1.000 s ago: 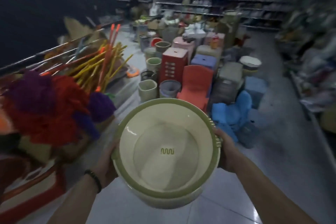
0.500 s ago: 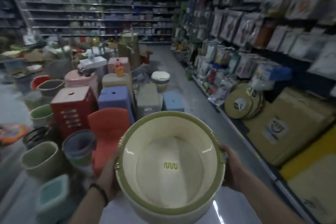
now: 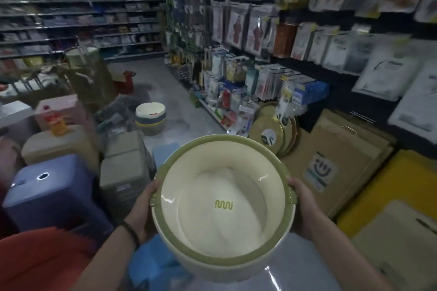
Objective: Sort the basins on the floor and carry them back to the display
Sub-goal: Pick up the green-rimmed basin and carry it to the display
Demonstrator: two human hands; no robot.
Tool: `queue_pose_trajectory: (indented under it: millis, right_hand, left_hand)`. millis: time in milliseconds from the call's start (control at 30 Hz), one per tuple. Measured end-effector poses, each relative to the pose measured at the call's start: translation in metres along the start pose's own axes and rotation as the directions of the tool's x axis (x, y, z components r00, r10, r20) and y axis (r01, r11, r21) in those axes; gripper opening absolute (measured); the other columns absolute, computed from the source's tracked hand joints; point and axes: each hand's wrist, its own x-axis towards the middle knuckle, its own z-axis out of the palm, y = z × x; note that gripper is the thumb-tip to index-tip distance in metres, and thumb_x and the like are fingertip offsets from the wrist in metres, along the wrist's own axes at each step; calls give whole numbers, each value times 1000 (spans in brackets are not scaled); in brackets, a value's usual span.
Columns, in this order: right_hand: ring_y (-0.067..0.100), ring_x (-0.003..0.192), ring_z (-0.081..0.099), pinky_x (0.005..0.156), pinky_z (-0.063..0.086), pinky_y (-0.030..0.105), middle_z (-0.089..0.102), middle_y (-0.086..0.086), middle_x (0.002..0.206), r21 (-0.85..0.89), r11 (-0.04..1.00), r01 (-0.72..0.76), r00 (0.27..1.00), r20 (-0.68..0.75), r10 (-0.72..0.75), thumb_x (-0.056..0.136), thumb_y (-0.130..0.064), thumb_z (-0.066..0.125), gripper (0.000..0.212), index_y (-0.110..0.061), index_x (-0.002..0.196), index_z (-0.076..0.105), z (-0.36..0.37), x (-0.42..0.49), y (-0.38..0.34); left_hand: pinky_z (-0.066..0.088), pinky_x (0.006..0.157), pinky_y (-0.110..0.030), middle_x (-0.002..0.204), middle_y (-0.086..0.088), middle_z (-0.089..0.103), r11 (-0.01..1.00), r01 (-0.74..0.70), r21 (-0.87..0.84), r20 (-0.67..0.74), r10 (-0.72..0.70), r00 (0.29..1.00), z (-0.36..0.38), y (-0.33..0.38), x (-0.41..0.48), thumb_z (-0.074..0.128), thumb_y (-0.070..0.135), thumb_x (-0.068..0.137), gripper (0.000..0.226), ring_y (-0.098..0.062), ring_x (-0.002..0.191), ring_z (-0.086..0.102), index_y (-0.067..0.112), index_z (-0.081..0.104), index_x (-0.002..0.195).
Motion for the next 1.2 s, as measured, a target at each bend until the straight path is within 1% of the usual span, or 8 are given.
queue_pose_trajectory:
  millis: [100,200,333,500,600,767,1000,1200]
  right_hand:
    - [46,113,69,106,48,63,77,23,110,-10,1000,-21,1000,8,21,56,-67,70,77,-9,107,77,-6,73,-67]
    - [45,113,69,106,48,62,77,22,110,-7,1000,-23,1000,15,23,56,-68,71,81,-10,111,77,0,130,-116]
    - [45,111,70,104,48,64,79,19,108,-3,999,-46,998,38,46,55,-67,75,79,-15,115,76,24,224,-182]
    - [44,106,71,99,54,56,79,20,101,-24,999,-25,998,54,27,67,-64,72,70,-10,112,76,77,337,-265]
    - [37,82,71,80,57,43,76,18,82,-26,1000,0,999,46,2,82,-54,68,55,-6,108,75,110,404,-315]
    - [35,80,69,81,55,44,77,18,82,-32,999,25,998,64,-23,84,-47,68,45,-7,101,76,164,503,-407]
    - [32,66,68,75,54,42,73,14,72,-39,998,55,986,161,-48,93,-42,62,38,-6,97,74,237,679,-499]
    - [32,57,67,67,52,40,73,13,63,-87,996,24,965,263,0,98,-28,58,29,-3,96,72,340,836,-588]
  left_hand:
    - [54,86,-48,102,-20,75,1000,4,-10,-7,-4,1000,57,31,64,57,56,91,54,-34,85,71,9,74,112]
    - [47,101,-57,119,-23,69,998,25,-56,-28,-27,999,90,58,112,62,60,84,65,-38,100,65,10,70,125]
    - [55,78,-44,92,-18,74,997,-25,-79,-71,20,997,126,95,200,58,56,89,54,-33,78,69,10,72,113]
    - [53,82,-44,92,-18,76,993,-56,-107,-83,47,995,154,149,330,62,55,86,52,-33,77,70,10,77,106]
    - [54,76,-41,84,-15,76,989,-73,-129,-92,61,994,167,186,410,59,49,91,44,-30,68,72,9,75,103]
    - [54,72,-38,85,-12,76,980,-94,-173,-82,81,993,202,250,529,53,46,96,44,-28,70,71,10,69,116]
    - [47,101,-59,110,-23,72,974,-75,-214,-167,39,985,224,325,698,64,49,89,56,-38,96,66,6,69,124]
    - [42,110,-58,120,-26,70,960,-85,-268,-290,4,957,227,391,823,69,44,82,56,-43,115,64,6,71,123]
